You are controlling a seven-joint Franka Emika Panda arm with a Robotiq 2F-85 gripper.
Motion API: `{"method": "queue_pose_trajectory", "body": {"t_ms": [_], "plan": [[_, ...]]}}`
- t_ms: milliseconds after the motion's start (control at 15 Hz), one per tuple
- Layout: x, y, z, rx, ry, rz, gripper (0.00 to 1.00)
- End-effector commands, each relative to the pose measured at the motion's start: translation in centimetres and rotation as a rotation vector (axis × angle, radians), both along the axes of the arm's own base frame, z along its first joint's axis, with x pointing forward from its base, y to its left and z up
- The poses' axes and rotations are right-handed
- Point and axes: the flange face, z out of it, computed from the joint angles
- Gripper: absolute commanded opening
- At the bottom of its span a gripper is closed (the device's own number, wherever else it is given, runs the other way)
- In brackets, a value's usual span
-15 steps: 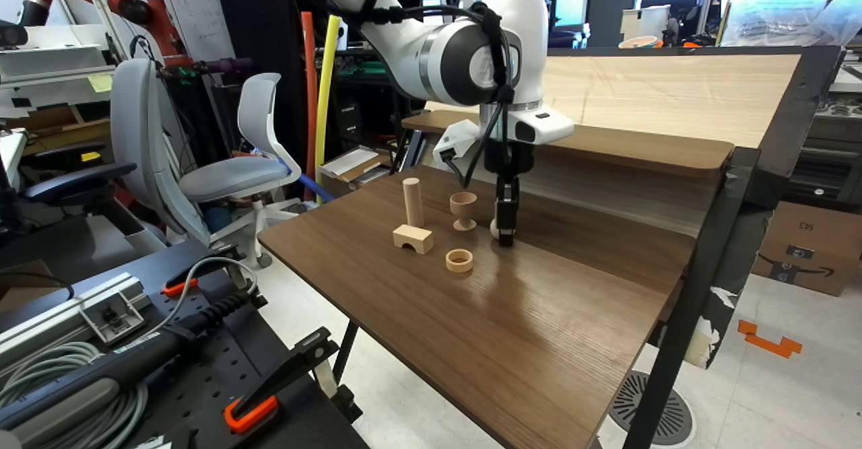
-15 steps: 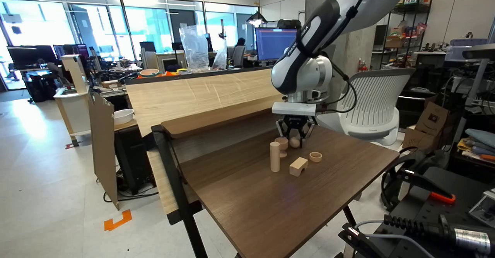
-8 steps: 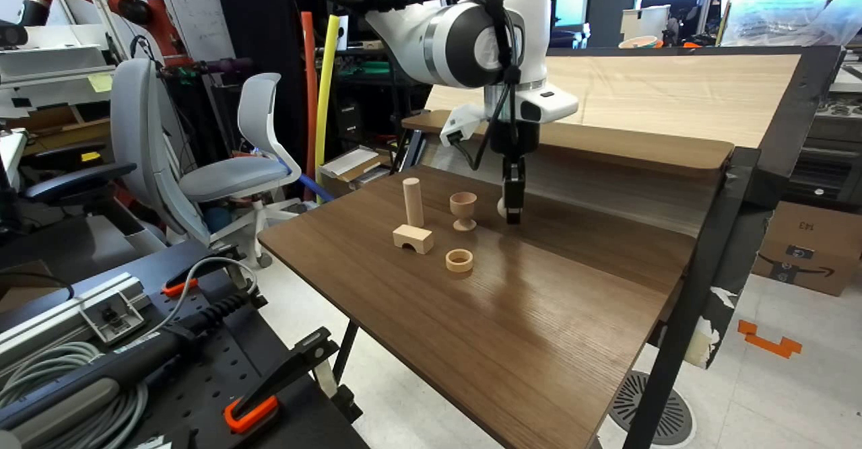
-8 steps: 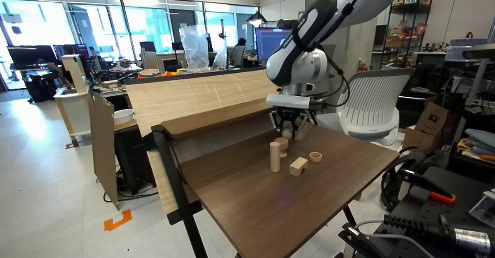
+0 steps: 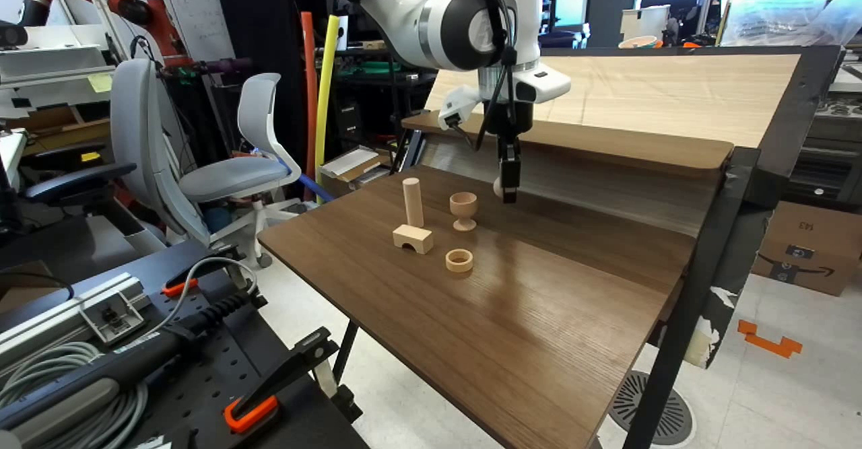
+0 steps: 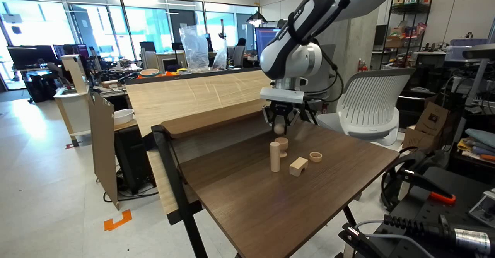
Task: Place the wooden sphere in the wooden cup
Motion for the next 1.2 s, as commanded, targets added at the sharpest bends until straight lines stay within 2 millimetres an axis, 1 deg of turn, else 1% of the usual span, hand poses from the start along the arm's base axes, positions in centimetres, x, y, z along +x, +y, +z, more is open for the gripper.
{"method": "queue_pose_trajectory", "body": {"t_ms": [0, 133, 400, 1133], "plan": [[-0.4, 0.6, 2.3, 0.010, -0.001, 0.033, 0.21], [-0.6, 0.8, 3.0, 0.003, -0.006, 0.048, 0.21], [-1.5, 1.3, 3.3, -0.008, 0.014, 0.074, 0.21], [-6.3, 3.0, 3.6, -0.048, 0.076, 0.186, 0.21]]}}
